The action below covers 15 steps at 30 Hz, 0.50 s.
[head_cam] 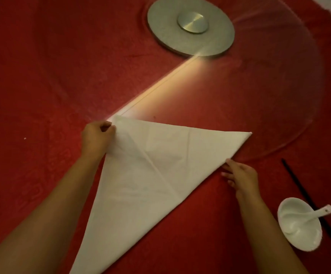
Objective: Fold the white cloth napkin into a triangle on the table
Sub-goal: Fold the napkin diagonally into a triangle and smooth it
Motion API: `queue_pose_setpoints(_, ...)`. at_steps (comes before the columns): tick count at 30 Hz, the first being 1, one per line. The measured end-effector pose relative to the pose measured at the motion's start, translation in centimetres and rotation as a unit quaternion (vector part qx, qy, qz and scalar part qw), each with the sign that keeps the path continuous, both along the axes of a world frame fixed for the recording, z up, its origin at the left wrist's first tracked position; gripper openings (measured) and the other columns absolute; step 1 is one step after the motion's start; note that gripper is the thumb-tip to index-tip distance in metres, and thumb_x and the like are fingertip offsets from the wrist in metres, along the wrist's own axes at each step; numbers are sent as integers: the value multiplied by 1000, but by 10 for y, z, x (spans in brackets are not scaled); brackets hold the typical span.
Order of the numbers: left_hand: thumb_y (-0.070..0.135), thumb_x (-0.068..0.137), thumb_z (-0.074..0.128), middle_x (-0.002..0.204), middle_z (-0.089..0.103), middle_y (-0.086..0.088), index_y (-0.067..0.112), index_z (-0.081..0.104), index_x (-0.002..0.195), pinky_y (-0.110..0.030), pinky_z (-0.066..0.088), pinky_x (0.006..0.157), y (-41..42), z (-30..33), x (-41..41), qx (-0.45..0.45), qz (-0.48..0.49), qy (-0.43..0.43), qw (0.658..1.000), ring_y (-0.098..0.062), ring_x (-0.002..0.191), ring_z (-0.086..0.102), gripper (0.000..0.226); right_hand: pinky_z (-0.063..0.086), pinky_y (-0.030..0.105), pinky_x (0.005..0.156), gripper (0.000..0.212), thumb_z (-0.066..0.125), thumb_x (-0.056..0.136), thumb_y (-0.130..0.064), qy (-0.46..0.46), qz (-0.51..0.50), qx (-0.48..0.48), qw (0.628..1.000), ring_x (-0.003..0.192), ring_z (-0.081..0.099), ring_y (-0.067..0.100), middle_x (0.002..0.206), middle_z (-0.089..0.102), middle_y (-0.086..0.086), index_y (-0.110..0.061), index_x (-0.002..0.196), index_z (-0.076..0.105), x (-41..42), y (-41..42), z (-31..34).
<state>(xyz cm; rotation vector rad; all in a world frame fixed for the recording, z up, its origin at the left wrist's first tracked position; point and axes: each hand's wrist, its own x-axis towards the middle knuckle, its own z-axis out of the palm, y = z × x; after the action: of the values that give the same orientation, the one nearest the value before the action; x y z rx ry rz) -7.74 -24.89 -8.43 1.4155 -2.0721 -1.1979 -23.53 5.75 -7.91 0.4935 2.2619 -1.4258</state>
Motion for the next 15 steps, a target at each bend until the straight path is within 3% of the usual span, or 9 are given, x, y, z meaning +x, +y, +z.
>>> queue_pose_setpoints(2,14,83,61,97,70,-10,3,69,103,-28,45,74,0,0,-1,-7,3,-12,1000,-19,83,61,24,34,17,40,13,64,84,-21,1,-9,-11,1000,38,53,3,71,64,-1,-15,73,60,8,-5,-2)
queue_pose_setpoints(5,14,82,62,91,67,-4,5,69,102,-28,43,70,1,0,-1,-6,5,-19,1000,-16,78,59,23,33,9,32,8,66,82,-17,27,-21,-32,999,49,48,11,68,60,0,-9,81,64,11,-8,2)
queue_pose_setpoints(10,11,80,62,81,64,-2,8,71,93,-23,40,59,0,6,-2,-15,-37,-9,999,-12,64,55,16,41,21,54,15,58,87,-13,-4,-30,-111,993,65,58,10,75,62,0,-17,72,54,25,-3,12)
queue_pose_setpoints(15,9,81,62,74,63,1,8,70,92,-19,40,48,2,22,-13,-6,-127,-9,992,-3,57,50,13,45,24,60,10,56,89,-13,-47,-103,-172,979,67,61,13,79,65,3,-14,79,56,75,25,19)
